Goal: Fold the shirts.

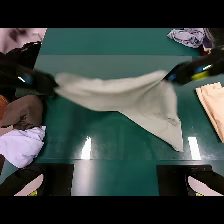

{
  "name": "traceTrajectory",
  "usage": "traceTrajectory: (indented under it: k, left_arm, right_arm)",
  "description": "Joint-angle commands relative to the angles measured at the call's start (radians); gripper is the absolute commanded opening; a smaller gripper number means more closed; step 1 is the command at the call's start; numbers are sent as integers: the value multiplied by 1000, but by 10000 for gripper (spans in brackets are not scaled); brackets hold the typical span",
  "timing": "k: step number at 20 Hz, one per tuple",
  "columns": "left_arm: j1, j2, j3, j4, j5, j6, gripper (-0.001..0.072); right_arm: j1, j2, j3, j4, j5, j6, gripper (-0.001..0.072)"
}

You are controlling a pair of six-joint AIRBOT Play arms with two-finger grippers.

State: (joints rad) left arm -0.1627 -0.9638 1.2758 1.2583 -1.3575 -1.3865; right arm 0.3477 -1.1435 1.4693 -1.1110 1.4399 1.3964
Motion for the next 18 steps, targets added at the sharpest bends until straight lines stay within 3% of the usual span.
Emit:
traceTrajectory:
  k: [1, 5, 6, 7, 8, 9, 10, 13, 18]
  left_arm:
    - [-1, -12, -309, -5, 68, 6, 28]
    - [-1, -13, -475, -5, 193, 6, 35]
    - [-1, -13, -485, -4, 198, 6, 260]
    - [-1, -13, -483, -3, 199, 5, 554]
    - [-1, -13, -474, 3, 198, 6, 613]
    - [-1, -13, -456, 35, 196, 4, 614]
    - [-1, -13, -430, 70, 186, -5, 614]
    - [-1, -13, -396, 72, 150, -5, 614]
    - [-1, -59, -485, -79, 201, 45, 613]
  right_arm:
    - [107, -21, -266, 11, -150, -3, 18]
    - [182, -21, -411, 21, -253, 0, 18]
    - [193, -21, -427, 20, -252, 3, 19]
    - [195, -21, -435, 21, -249, 10, 32]
    - [194, -20, -432, 20, -241, 10, 192]
    - [186, -18, -419, 19, -230, 10, 421]
    - [174, -10, -399, 18, -217, 13, 465]
    - [87, 68, -358, 16, -201, 16, 463]
    - [-138, 223, -441, 19, -173, 17, 450]
